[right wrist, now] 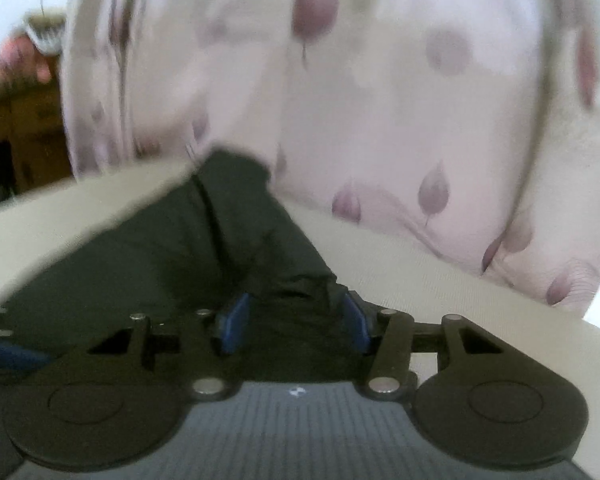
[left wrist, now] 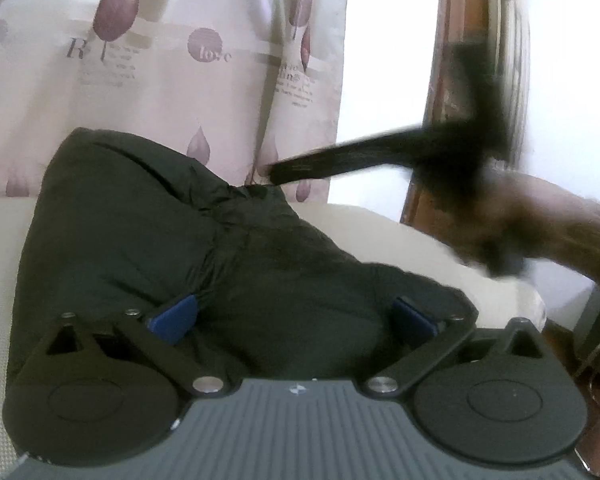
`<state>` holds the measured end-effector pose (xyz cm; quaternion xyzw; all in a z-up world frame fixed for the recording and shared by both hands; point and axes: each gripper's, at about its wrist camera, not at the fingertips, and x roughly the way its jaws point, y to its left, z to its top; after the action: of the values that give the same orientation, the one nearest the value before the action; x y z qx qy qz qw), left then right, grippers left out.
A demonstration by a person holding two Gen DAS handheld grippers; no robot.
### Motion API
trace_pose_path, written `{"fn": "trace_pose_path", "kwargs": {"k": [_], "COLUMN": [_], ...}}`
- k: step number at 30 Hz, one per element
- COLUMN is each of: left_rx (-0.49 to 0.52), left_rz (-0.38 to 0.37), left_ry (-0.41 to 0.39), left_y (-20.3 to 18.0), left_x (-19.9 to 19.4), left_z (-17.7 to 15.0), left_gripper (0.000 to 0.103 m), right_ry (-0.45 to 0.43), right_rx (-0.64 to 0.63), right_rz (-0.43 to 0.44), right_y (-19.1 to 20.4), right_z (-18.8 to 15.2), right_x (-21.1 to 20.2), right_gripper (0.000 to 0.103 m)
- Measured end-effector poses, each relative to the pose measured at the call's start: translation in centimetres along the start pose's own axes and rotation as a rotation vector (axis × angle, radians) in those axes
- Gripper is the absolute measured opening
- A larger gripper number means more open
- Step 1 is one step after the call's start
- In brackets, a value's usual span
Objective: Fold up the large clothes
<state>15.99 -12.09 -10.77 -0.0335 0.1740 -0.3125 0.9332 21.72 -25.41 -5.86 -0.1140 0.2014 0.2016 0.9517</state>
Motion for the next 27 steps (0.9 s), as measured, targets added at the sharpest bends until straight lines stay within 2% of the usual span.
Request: {"fn": "trace_pose_path", "kwargs": {"k": [3, 6, 8, 10, 13, 16, 23, 27], "left_rx": [-0.035, -0.077, -0.059, -0.016, 0.012, -0.003, -0.007, 0.023], "left_rz": [0.007, 0.058, 0.117, 0.187, 0.247, 0.255, 0.24, 0.286], "left_ry": [-0.037, -0.069, -0.062, -0.04, 0.025, 0.036, 0.064, 0.07], "left_y": [0.0, 0.2, 0.1, -0.1, 0.2, 0.9, 1.6, 0.7], "left_x": [-1.2, -3.4, -4.6, -5.4, -5.1, -4.7, -3.6, -3.7], "left_z": [0.4, 1.1, 1.3, 1.1, 0.4, 0.1, -0.8, -0.3], "left_gripper": [0.102, 0.102, 0.102, 0.097, 0.096, 0.096, 0.096, 0.101], "right_ry": [-0.027, -0.019, -0.025, -0.018, 0.017, 0.055, 0.043, 0.049], "right_rx": [0.016, -0.029, -0.067, -0.102, -0.105, -0.032, 0.049, 0.143], "right_rz": [0.004, -0.048, -0.073, -0.096, -0.115, -0.102, -0.111, -0.109], "right_y": [0.6, 2.3, 3.7, 4.5, 4.6, 3.7, 3.2, 2.2], "right_z": [-2.2, -5.4, -7.0, -8.0, -9.2, -10.4, -12.4, -12.3], "right_x": [-5.2, -8.3, -9.4, -9.3, -7.7, -5.8, -4.2, -4.1], "right_gripper": [0.051, 0.051, 0.051, 0.051, 0.051, 0.051, 0.056, 0.066]}}
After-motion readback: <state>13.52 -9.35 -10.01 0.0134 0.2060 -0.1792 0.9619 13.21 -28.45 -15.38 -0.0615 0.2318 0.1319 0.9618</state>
